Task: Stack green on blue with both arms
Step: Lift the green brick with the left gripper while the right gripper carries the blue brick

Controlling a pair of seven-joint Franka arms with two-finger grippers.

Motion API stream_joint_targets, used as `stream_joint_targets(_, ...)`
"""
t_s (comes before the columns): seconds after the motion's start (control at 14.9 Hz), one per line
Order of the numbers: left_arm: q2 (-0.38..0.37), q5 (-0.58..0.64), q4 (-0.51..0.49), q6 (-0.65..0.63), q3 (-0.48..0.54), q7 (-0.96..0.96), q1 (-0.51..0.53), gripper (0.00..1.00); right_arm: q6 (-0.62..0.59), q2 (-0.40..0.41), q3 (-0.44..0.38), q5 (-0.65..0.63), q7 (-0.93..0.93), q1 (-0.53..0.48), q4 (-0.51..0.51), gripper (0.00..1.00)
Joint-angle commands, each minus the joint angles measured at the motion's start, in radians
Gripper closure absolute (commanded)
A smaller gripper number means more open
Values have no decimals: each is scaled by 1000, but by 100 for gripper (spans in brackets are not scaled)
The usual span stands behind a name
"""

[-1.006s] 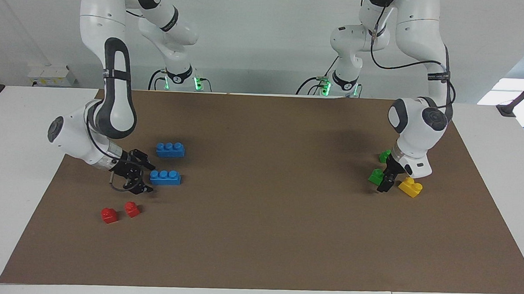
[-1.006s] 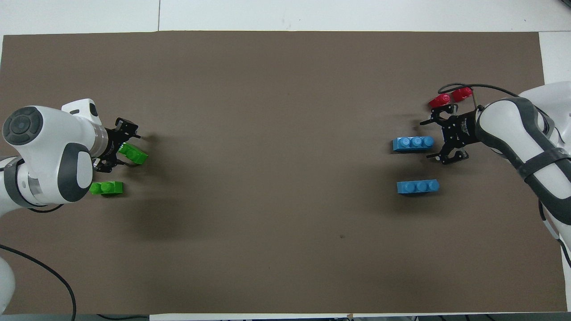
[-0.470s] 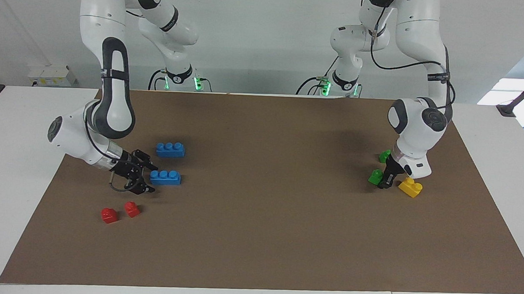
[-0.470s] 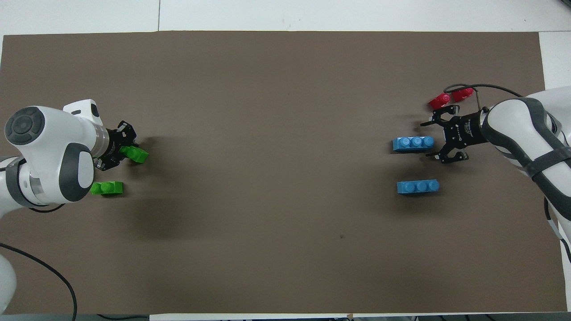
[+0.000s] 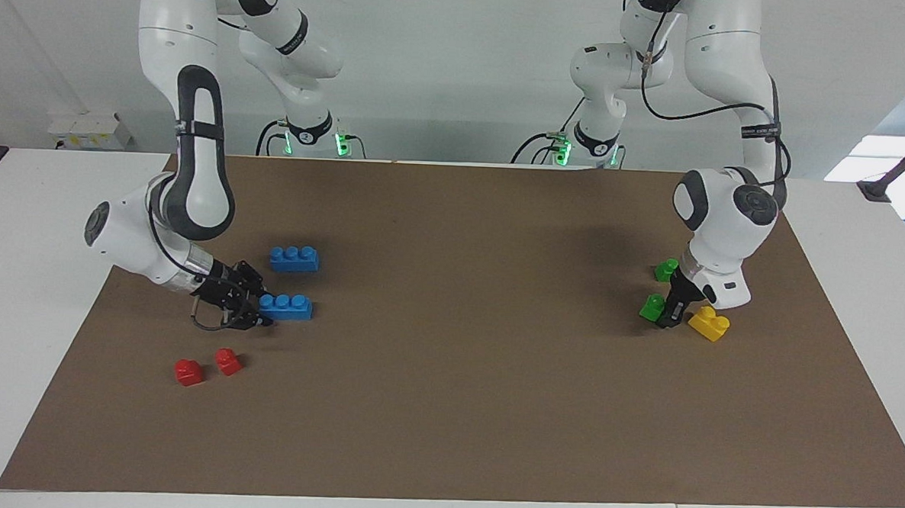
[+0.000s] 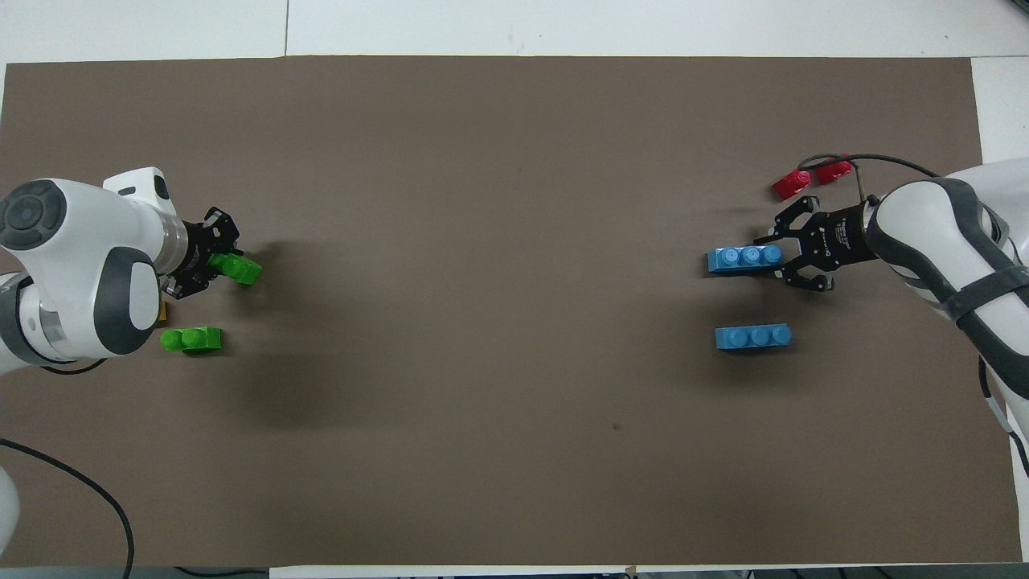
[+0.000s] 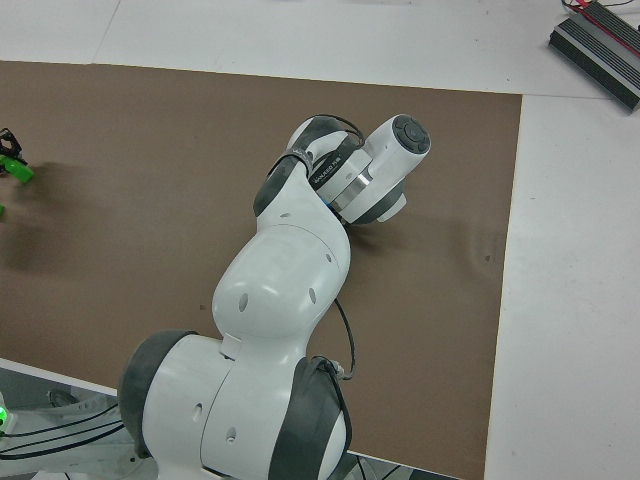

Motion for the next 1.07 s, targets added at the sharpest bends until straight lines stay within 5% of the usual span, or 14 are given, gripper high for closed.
stream_joint_targets(0.0,-5,-5,90,-137,2,13,10,100,2,-21,5,32,-15,-2,-19,100)
stream_joint_targets(0.34,-92,-8,170,-335,2,5,10,100,-11,-33,6,32,5,23,2,100)
stream_joint_targets(0.54,-137,-13,234,-481,2,-3,2,100,-35,-88,33,32,172,75,15,100)
stream_joint_targets(1.01,-243,-16,281,-601,-24,-344,-12,100,24,-153,36,102,422,358,-2,100)
